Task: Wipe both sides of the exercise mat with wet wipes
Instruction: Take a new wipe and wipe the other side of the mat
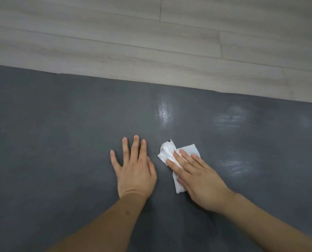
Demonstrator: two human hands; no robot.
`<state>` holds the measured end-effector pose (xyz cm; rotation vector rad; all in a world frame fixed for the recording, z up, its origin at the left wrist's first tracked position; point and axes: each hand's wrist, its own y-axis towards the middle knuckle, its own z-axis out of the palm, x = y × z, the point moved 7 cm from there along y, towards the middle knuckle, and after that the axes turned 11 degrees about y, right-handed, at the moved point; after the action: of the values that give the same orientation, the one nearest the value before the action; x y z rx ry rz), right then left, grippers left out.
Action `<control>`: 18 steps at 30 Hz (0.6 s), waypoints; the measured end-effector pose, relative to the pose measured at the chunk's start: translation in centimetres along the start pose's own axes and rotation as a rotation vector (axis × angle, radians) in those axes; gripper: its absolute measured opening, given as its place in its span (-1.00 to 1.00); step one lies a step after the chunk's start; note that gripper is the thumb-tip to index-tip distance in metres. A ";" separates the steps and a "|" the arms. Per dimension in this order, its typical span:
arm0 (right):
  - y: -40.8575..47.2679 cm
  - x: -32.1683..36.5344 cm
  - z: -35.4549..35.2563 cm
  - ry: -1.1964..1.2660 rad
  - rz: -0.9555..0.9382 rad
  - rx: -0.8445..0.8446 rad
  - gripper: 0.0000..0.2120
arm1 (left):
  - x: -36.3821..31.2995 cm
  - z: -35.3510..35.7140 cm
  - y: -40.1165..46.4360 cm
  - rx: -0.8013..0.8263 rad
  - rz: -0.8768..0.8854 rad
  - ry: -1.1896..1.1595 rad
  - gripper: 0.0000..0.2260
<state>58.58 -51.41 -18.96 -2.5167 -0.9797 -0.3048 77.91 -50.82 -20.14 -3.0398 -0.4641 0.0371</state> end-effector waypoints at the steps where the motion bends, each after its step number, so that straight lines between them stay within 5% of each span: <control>1: 2.1 -0.6 -1.1 -0.010 0.000 -0.024 -0.46 | -0.1 0.0 0.0 0.000 0.000 -0.004 -0.46; 9: 21.6 -5.5 -9.0 0.060 0.180 -0.101 -0.48 | 0.1 0.2 0.1 0.004 0.005 0.000 -0.45; 18: 0.0 1.0 1.0 0.104 0.141 -0.103 -0.46 | 0.2 0.1 0.2 0.044 0.004 -0.038 -0.47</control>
<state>59.31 -50.36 -19.52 -2.6175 -0.7604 -0.4483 78.19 -50.94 -20.22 -3.0021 -0.4541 0.1042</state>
